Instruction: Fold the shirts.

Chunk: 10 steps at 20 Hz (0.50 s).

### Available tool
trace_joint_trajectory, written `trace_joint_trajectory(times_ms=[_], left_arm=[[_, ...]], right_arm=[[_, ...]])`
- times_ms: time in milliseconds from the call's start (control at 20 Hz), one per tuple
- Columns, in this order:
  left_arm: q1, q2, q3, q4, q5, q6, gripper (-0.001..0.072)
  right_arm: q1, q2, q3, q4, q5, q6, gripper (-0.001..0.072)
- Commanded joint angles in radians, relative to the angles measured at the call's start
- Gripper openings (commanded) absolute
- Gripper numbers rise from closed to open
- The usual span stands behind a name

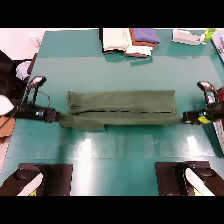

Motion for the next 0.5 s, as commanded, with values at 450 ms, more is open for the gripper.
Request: trace_joint_trajectory(times_ms=[450], left_arm=[[0.001,-0.591,0.332,0.003,0.304,0.109,0.0029]], right_arm=[[0.014,-0.639,0.521,0.004,-0.128,0.026,0.002]])
